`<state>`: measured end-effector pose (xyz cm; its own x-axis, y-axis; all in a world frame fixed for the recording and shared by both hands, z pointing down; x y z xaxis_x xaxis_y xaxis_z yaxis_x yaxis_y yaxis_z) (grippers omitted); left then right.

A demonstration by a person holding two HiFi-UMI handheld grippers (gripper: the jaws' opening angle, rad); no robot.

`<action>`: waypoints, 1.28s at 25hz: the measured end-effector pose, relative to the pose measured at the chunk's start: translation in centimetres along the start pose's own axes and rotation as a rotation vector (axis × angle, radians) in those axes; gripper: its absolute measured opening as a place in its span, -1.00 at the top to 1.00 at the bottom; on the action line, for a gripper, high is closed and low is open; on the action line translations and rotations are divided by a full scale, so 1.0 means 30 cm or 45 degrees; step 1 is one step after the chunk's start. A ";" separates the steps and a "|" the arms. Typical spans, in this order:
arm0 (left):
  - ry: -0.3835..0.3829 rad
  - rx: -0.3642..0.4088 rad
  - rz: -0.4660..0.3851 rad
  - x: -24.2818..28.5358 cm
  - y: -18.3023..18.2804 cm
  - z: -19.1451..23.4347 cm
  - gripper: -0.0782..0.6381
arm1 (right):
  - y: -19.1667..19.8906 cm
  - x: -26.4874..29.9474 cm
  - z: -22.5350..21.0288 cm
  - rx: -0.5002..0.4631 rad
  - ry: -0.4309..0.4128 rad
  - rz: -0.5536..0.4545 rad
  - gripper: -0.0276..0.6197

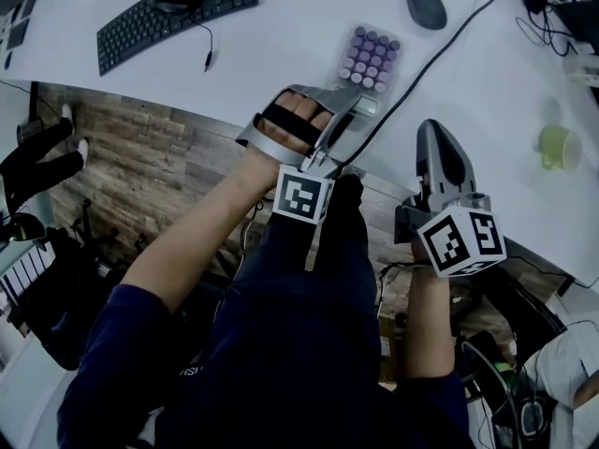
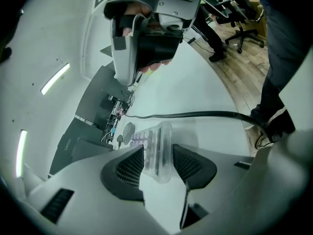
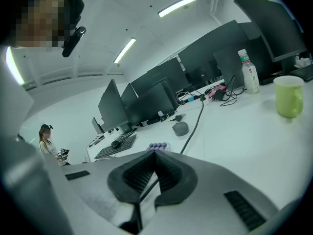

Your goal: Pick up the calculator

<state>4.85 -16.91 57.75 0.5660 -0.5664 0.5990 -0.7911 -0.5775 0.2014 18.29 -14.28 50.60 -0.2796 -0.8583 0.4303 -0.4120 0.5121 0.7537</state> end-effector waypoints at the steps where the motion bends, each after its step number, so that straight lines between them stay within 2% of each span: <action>1: 0.004 0.003 0.001 0.001 -0.001 -0.001 0.23 | 0.000 0.001 -0.001 0.000 0.000 0.001 0.91; 17: 0.026 0.012 0.017 0.004 -0.008 -0.027 0.47 | 0.003 0.002 -0.009 0.000 0.000 0.002 0.91; 32: 0.035 0.006 -0.003 -0.013 -0.007 -0.002 0.51 | -0.017 0.001 0.000 -0.017 0.007 -0.011 0.91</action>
<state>4.79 -16.54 57.51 0.5614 -0.5487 0.6194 -0.7885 -0.5820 0.1991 18.50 -14.58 50.22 -0.2709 -0.8630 0.4264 -0.4026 0.5039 0.7642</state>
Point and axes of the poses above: the fingertips, and each gripper's own axes: x forward along the fingers, z to its left, y out of its underside, the point moved 5 cm from there along -x, backward along the fingers, and after that the axes turned 1 degree about x, right-handed, at the moved point
